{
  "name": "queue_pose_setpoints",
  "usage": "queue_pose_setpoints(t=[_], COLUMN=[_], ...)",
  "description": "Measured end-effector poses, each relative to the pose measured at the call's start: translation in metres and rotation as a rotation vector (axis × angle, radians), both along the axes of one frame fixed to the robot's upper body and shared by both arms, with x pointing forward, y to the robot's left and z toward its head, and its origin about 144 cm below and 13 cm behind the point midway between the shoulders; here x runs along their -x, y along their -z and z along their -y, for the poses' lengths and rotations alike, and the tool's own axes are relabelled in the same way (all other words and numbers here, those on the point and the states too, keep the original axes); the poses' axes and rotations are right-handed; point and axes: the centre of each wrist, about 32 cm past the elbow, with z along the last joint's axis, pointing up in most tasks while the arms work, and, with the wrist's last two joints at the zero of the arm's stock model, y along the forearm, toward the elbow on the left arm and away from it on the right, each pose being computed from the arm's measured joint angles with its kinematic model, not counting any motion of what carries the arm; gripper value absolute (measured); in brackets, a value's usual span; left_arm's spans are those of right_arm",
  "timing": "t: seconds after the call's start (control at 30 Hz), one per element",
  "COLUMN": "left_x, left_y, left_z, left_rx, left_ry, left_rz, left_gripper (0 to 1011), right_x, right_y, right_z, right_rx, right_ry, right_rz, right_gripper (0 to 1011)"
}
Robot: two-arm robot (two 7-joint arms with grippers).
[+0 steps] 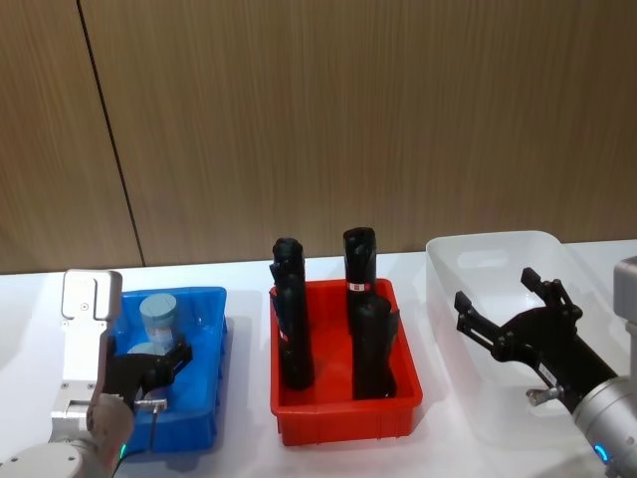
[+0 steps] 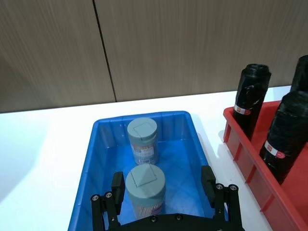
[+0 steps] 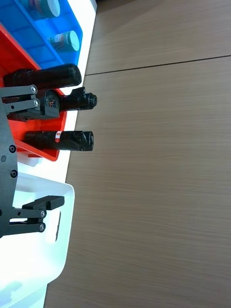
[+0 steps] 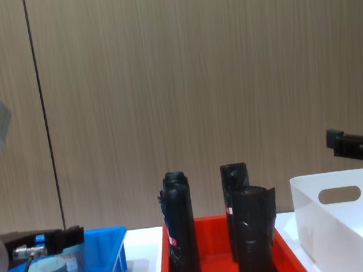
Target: Pick the cotton swabs from the blue box and place them into the white box.
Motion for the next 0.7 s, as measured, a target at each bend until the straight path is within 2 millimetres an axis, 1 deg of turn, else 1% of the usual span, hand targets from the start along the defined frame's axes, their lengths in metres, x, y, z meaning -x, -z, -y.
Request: queue_pose_setpoints(t=[0.7], left_x=[-0.016], left_y=[0.006], left_z=[-0.015], left_rx=[0.037], left_ry=[-0.052], left_rz=[-0.084], left_gripper=[1004], right_x=[0.000], right_y=[0.000], right_z=[0.000], right_rx=[0.000], right_ry=[0.000], right_rz=[0.000], right_gripper=[1002])
